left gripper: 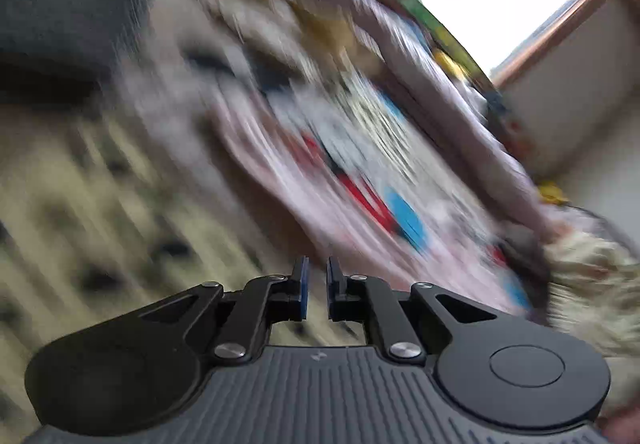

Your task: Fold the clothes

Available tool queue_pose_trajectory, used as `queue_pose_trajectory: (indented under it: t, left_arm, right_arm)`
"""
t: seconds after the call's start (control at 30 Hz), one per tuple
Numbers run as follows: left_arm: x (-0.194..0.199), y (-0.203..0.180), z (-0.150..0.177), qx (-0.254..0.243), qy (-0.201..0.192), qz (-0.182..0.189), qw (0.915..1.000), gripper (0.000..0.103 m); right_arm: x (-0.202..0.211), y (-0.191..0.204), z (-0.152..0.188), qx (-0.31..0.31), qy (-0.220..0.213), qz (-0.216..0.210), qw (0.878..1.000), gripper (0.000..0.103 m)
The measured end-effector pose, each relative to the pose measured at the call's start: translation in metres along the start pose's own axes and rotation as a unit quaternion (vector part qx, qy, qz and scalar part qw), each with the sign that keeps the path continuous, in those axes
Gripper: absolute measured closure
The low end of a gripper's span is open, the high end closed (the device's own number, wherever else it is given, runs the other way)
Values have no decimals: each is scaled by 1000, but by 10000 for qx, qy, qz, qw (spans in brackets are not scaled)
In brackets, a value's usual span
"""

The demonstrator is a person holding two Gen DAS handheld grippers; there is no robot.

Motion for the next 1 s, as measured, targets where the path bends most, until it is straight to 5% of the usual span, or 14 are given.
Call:
queue_pose_trajectory:
  t: [0.23,0.43,0.53,0.7,0.87,1.0]
  left_arm:
    - [-34,-11,30,921,393,858,9913,96]
    - [-54,-8,32,1486,236,1350,9793,96]
    - [-68,-12,29,1555,124,1568,9752,96]
    - [-79,-27,29,1079,-45,1557,9819,96]
    - [-56,-45,27,821,-53,1842,9794,96]
    - [-6,-60,17,673,-112,2121,9749,96]
  right_arm:
    - [1,-3,10,-513,61,-491,9975,37]
    - [-9,5,16,-938,80,-932,9912,37]
    - [-15,12,23,-1141,141,-1183,9863,37]
    - [-23,19,25,-1128,-19,-1314,9849,39]
    - [-32,18,30,-1205,-96,-1492,9814,89]
    - [-10,23,26,-1181,-165,-1622,9795,90]
Point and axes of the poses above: each gripper's, at about its wrist camera, not at the fingertips, and x roughly against the way its jaws point, y to its left, z to its underside, the point moved 8 cm from there along -x, roughly the way its jaws point, and after that the axes turned 1 degree about -z, right-handed, at the moved point
